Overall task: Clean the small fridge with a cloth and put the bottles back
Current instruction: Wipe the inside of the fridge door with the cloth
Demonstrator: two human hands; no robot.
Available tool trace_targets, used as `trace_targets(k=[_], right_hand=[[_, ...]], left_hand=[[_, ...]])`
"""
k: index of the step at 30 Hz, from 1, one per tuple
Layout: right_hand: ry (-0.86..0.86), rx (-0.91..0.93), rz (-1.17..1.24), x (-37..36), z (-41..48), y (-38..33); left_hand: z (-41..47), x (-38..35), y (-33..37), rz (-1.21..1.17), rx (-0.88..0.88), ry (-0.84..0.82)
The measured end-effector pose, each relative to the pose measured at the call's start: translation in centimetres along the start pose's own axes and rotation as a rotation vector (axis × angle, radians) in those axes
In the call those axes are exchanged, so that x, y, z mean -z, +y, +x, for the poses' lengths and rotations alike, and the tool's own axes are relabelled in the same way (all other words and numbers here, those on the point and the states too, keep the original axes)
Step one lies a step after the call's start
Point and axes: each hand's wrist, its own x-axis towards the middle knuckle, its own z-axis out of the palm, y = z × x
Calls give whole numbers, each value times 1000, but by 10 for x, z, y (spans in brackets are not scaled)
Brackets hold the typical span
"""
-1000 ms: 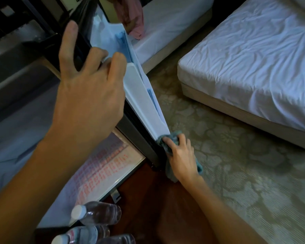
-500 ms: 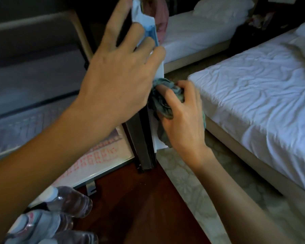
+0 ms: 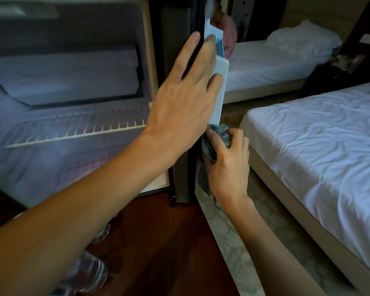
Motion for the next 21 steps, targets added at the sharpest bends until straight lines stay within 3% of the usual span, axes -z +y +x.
trace_targets(k=[8, 11, 14, 21], right_hand=[[-155, -12, -14, -49, -70, 32], [-285, -271, 53, -77, -111, 37], [-264, -486, 163, -90, -117, 45], [-4, -209, 265, -55, -88, 41]], left_hand=[[-10, -7, 10, -2, 53, 21], [-11, -10, 11, 28, 59, 18], [-13, -11, 10, 50, 35, 16], [-12, -15, 11, 93, 35, 13]])
